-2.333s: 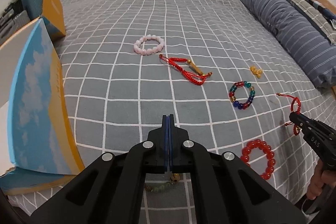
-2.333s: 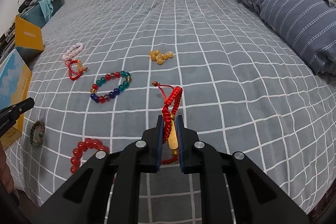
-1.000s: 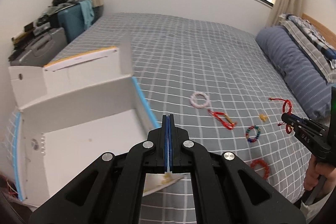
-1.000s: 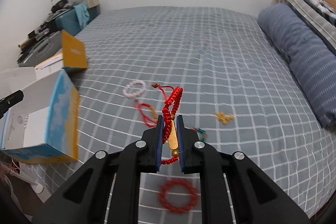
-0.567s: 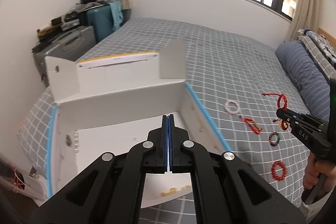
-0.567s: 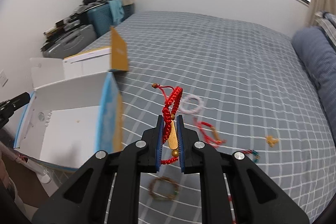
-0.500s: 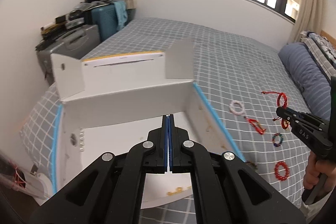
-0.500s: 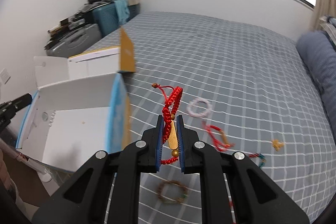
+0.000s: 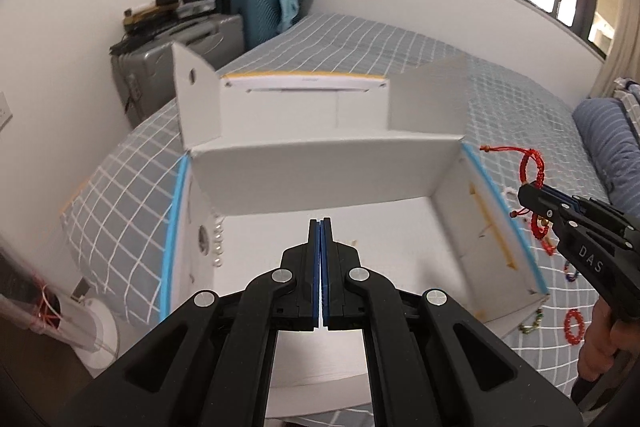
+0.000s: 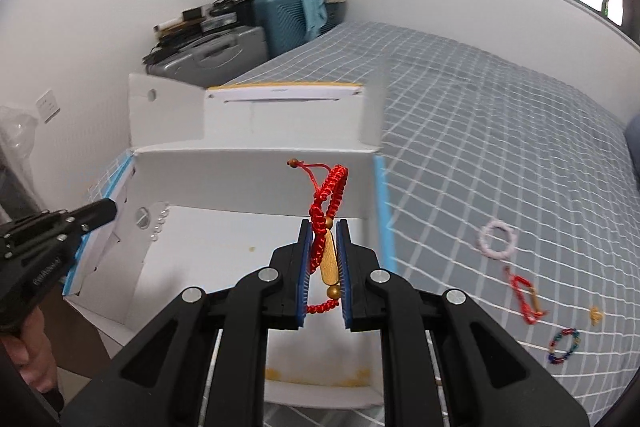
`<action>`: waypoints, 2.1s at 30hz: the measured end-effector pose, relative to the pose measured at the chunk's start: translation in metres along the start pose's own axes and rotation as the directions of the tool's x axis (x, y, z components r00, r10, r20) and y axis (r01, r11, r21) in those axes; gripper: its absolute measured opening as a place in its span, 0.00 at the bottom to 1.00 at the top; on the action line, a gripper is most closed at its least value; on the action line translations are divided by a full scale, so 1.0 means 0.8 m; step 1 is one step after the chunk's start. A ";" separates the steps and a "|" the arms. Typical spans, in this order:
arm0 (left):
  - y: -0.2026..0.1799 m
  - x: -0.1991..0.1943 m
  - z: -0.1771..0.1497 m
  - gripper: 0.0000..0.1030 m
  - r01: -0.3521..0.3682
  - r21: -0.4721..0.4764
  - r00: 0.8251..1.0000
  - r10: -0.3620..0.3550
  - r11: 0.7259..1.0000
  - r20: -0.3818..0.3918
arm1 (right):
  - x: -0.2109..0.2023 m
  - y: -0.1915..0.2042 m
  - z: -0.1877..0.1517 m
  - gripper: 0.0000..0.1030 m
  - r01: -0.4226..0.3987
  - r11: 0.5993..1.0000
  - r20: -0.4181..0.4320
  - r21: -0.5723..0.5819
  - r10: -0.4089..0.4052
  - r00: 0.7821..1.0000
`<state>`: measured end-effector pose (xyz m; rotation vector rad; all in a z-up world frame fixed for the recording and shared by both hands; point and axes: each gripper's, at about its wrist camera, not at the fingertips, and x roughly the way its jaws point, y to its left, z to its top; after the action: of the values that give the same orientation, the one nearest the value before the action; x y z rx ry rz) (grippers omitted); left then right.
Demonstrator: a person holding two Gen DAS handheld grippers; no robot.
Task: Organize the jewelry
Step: 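Carry the red cord bracelet with the right tool into the white box, then open the right tool to drop the red cord bracelet in the box, then withdraw both tools from the box back toward the bracelets on the bed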
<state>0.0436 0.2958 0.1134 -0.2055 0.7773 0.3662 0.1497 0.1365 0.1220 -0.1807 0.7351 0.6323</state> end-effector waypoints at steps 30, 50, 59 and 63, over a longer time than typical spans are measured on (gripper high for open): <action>0.044 0.092 -0.040 0.02 -0.043 -0.049 0.976 0.031 0.998 -0.216 | 0.117 0.047 -0.046 0.13 -0.014 1.000 -0.245 -0.022 0.008 0.969; 0.032 0.032 -0.019 0.69 -0.068 -0.068 0.997 0.064 0.995 -0.051 | 0.045 0.031 -0.022 0.84 0.050 0.998 -0.067 -0.048 -0.053 0.996; 0.007 0.000 -0.009 0.89 -0.028 -0.081 0.999 0.030 0.996 0.029 | 0.007 0.002 -0.018 0.93 0.076 0.997 0.005 -0.025 -0.076 0.997; -0.007 -0.010 -0.004 0.94 -0.020 -0.077 0.998 0.024 0.997 0.050 | -0.008 -0.015 -0.019 0.93 0.086 0.996 0.016 -0.004 -0.086 0.996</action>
<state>0.0385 0.2876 0.1175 -0.2589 0.7162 0.4206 0.1451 0.1183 0.1143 -0.2103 0.7068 0.5531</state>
